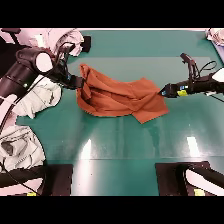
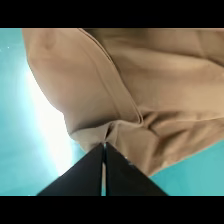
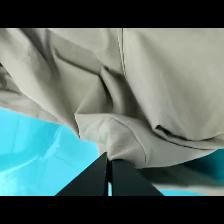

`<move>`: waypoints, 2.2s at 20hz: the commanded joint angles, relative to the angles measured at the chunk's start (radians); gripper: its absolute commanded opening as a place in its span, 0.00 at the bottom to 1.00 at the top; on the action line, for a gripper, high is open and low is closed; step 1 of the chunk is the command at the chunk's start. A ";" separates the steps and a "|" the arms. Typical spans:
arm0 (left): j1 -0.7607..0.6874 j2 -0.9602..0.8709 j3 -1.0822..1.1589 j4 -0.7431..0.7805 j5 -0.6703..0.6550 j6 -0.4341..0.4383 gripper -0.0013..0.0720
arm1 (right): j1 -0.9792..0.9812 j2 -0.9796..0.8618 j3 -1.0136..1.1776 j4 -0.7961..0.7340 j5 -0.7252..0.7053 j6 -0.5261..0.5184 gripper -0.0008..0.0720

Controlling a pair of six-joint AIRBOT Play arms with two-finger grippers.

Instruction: Fold the shirts.

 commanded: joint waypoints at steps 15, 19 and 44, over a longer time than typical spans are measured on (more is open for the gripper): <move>-0.170 0.542 -0.158 -0.157 0.077 -0.032 0.05 | 0.085 0.522 -0.014 -0.018 0.039 -0.069 0.03; -0.455 0.789 -0.078 0.150 0.315 -0.265 0.05 | 0.314 0.724 0.198 -0.318 -0.246 0.079 0.03; 0.179 -0.339 0.089 0.461 0.578 -0.229 0.05 | 0.035 -0.625 0.620 -0.243 -0.317 0.114 0.04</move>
